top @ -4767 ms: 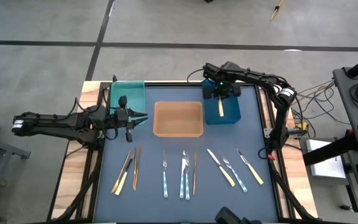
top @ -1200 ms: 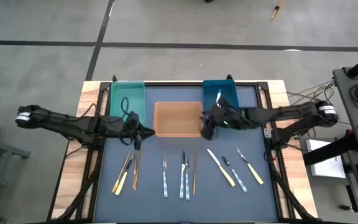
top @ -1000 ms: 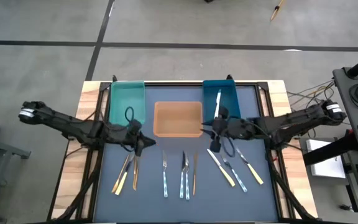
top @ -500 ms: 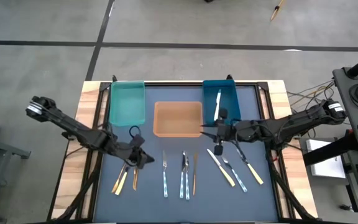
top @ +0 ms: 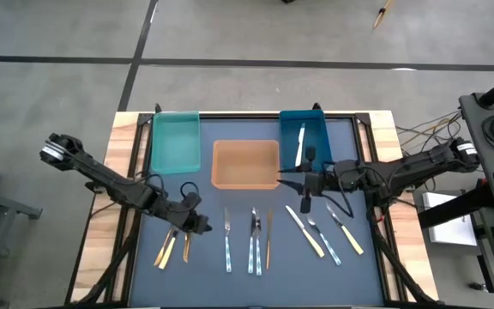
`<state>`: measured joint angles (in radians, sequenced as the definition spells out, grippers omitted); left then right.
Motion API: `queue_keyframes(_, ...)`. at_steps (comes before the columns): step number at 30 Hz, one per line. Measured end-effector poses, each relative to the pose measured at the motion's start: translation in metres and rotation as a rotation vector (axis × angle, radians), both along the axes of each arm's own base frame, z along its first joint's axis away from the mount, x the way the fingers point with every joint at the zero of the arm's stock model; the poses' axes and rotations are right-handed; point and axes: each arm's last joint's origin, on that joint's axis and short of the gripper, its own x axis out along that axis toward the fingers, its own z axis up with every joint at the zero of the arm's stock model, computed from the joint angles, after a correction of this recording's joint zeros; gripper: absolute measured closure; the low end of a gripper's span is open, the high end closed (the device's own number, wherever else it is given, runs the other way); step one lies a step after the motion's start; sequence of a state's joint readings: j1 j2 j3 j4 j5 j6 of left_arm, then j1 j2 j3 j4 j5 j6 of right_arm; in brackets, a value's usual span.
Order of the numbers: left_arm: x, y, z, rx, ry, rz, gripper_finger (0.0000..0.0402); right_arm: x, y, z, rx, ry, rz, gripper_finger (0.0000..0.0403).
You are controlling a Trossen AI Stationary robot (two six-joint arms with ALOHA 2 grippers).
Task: Sort silverware by color (type)
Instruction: Put the gold knife into the green bin
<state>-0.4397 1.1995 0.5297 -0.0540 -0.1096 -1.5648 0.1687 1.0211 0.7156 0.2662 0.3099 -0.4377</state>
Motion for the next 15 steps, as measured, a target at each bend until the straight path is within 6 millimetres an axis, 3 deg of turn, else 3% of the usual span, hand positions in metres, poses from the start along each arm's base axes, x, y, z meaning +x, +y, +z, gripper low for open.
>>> queue_keyframes(9, -0.007, -0.034, 0.014, -0.354, -0.027, 0.024, 0.0363, -0.01, -0.011, -0.004, -0.012, -0.004, -0.037, 0.0296)
queue_keyframes(15, -0.016, -0.035, 0.028, -0.21, 0.322, 0.068, 0.0363, -0.011, -0.012, -0.007, 0.013, 0.003, -0.044, 0.0296)
